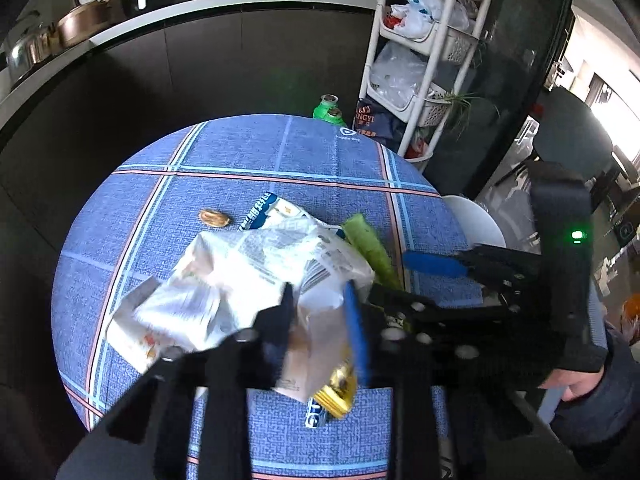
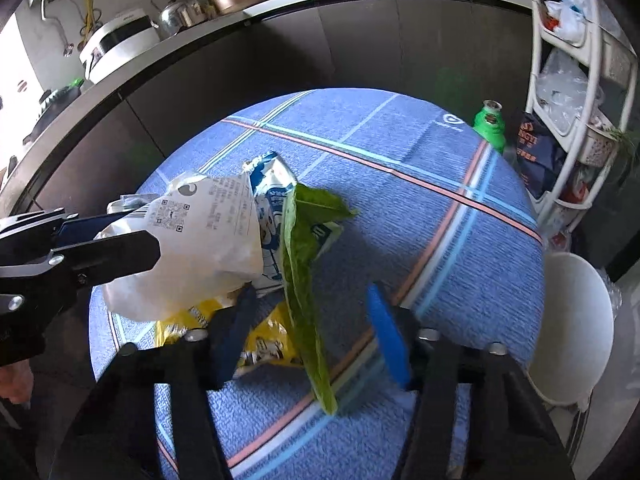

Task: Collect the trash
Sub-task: 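Grasp the white plastic bag with the left tool while the right tool grasps the green leaf stalk, then carry the bag and leaf to the white bin while both tools open to drop them, then move both tools back over the table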

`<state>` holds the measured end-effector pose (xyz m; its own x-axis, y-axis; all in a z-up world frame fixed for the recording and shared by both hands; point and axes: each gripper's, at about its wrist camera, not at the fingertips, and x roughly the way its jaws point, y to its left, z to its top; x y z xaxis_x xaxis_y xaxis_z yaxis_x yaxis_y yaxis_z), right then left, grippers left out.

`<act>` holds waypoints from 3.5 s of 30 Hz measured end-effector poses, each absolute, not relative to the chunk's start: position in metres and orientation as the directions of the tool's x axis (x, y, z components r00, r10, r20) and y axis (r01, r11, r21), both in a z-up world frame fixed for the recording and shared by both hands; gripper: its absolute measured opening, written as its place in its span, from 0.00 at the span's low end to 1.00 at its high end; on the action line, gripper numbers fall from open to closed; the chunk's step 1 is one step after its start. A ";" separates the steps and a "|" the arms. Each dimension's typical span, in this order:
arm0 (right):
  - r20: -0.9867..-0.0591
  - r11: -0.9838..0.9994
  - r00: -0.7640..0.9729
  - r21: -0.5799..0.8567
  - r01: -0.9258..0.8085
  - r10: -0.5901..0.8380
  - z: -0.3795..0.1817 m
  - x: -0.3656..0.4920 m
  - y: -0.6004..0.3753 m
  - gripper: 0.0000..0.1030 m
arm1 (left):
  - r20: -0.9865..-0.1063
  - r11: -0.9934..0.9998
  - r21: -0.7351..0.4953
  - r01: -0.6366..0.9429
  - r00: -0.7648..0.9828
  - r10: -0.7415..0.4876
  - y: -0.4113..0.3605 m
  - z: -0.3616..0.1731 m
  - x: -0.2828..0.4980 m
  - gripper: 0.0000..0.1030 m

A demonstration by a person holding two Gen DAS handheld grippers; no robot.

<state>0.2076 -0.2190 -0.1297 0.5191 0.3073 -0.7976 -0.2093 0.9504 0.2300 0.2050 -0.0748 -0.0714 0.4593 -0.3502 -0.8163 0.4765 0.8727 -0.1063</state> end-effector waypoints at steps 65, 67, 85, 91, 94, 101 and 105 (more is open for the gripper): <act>-0.678 0.874 0.720 0.431 0.225 0.149 -0.150 0.113 -0.498 0.08 | -0.748 0.622 -0.273 0.734 0.244 -0.617 -0.332 -0.048 0.220 0.08; -0.686 0.862 0.710 0.446 0.240 0.157 -0.164 0.117 -0.509 0.08 | -0.767 0.620 -0.278 0.734 0.219 -0.603 -0.350 -0.067 0.229 0.08; -0.733 0.912 0.670 0.348 0.219 0.118 -0.210 0.154 -0.524 0.30 | -0.851 0.619 -0.221 0.754 0.162 -0.500 -0.412 -0.145 0.259 0.14; -0.732 0.931 0.675 0.305 0.200 0.095 -0.207 0.150 -0.521 0.48 | -0.832 0.628 -0.210 0.749 0.200 -0.517 -0.411 -0.135 0.258 0.46; -0.719 0.931 0.689 0.305 0.200 0.087 -0.203 0.145 -0.520 0.64 | -0.814 0.636 -0.211 0.742 0.227 -0.535 -0.406 -0.123 0.257 0.57; -0.694 0.937 0.716 0.291 0.192 0.069 -0.183 0.130 -0.512 0.92 | -0.746 0.667 -0.221 0.711 0.318 -0.586 -0.382 -0.083 0.244 0.97; -0.681 0.933 0.728 0.305 0.189 0.075 -0.161 0.120 -0.503 0.92 | -0.727 0.697 -0.244 0.674 0.349 -0.592 -0.362 -0.061 0.233 0.96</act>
